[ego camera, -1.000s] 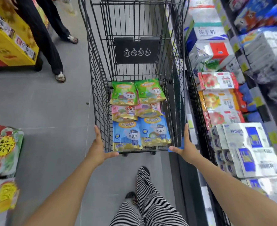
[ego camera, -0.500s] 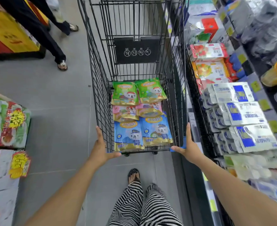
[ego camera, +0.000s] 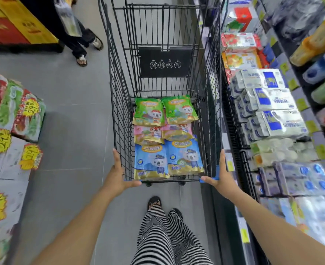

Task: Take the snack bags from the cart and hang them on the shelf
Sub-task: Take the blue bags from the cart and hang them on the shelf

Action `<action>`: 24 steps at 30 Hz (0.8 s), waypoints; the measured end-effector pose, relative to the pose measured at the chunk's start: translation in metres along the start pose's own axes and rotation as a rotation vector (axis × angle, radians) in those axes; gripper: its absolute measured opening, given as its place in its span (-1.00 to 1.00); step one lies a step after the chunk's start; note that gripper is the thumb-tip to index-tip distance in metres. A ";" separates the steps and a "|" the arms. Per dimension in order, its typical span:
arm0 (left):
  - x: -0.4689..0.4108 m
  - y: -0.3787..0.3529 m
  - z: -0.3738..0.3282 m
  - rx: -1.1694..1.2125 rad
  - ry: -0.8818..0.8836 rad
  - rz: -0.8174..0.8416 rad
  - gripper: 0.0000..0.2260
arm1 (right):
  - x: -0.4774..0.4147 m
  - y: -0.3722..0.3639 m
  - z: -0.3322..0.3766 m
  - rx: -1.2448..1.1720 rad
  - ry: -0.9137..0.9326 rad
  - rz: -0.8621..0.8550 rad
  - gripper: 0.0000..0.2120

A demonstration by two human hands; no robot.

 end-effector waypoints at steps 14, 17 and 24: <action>0.168 -0.087 0.074 0.095 -0.088 -0.018 0.24 | 0.161 -0.063 -0.112 0.115 -0.087 -0.013 0.17; 0.204 -0.102 0.084 0.057 -0.102 -0.057 0.22 | 0.196 -0.078 -0.129 0.100 -0.056 -0.045 0.14; 0.272 -0.131 0.112 0.036 -0.071 -0.051 0.22 | 0.265 -0.103 -0.167 0.095 -0.111 -0.009 0.14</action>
Point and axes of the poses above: each hand's wrist, its own x-axis away from the middle knuckle, its own y-axis out of the back of the hand, z = x × y, the point moved 1 cm from there along -x, towards the middle knuckle, and after that the axes turned 1 degree about -y, right-handed, at the moved point
